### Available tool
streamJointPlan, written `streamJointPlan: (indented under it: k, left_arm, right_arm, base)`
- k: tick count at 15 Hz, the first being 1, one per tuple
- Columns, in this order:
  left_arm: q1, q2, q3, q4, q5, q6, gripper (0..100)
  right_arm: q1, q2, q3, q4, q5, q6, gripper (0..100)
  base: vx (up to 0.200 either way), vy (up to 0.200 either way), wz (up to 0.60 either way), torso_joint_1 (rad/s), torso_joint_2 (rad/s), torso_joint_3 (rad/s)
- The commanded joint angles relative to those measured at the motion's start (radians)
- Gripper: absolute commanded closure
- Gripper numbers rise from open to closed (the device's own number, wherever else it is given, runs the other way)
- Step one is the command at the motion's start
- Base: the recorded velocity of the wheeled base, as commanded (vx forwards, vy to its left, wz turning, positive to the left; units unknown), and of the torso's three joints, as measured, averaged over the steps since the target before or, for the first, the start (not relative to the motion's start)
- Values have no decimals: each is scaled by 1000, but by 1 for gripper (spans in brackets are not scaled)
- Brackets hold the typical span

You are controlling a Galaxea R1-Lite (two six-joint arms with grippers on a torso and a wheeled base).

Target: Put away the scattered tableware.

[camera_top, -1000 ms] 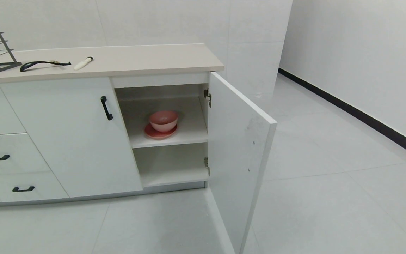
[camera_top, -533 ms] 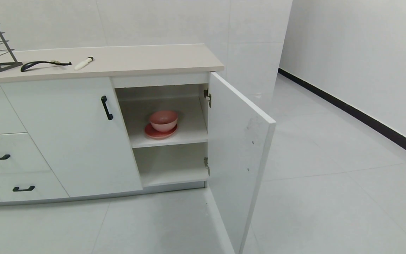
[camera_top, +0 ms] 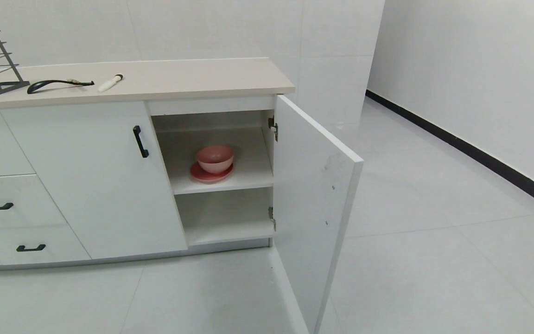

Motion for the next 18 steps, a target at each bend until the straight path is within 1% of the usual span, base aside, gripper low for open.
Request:
streamJointPlan:
  k: [1, 3, 4, 5, 7, 8, 9, 10, 11, 15, 18]
  left_arm:
    - [0, 1, 0, 0, 0, 0, 0]
    - [0, 1, 0, 0, 0, 0, 0]
    - [0, 1, 0, 0, 0, 0, 0]
    - [0, 1, 0, 2, -1, 0, 0]
    - [0, 1, 0, 2, 0, 0, 0]
    - [0, 1, 0, 0, -1, 0, 0]
    - [0, 1, 0, 0, 0, -2, 0]
    - [0, 1, 0, 0, 0, -2, 0]
    - [0, 1, 0, 0, 0, -2, 0]
    - [0, 1, 0, 0, 0, 0, 0]
    - [0, 1, 0, 0, 0, 0, 0]
  right_arm:
    - [44, 281, -24, -52, 50, -78, 100]
    - [52, 435, -23, -137, 50, -122, 100]
    - [53, 447, -23, -145, 50, -125, 100]
    - [55, 561, -17, -243, 50, -153, 100]
    - [78, 734, -21, -368, 50, -153, 100]
    - [90, 906, -11, -529, 50, -153, 100]
    - [90, 947, -11, -573, 50, -153, 100]
    - [93, 1098, -17, -742, 73, -154, 100]
    - [92, 1154, -15, -805, 114, -156, 100]
    - [92, 1254, -32, -835, 136, -161, 100]
    - [148, 1338, -44, -901, 211, -185, 100]
  base:
    - [0, 0, 0, 0, 0, 0]
    - [0, 0, 0, 0, 0, 0]
    - [0, 0, 0, 0, 0, 0]
    - [0, 0, 0, 0, 0, 0]
    - [0, 0, 0, 0, 0, 0]
    - [0, 0, 0, 0, 0, 0]
    - [0, 0, 0, 0, 0, 0]
    - [0, 0, 0, 0, 0, 0]
    - [0, 0, 0, 0, 0, 0]
    - [0, 0, 0, 0, 0, 0]
    - [0, 0, 0, 0, 0, 0]
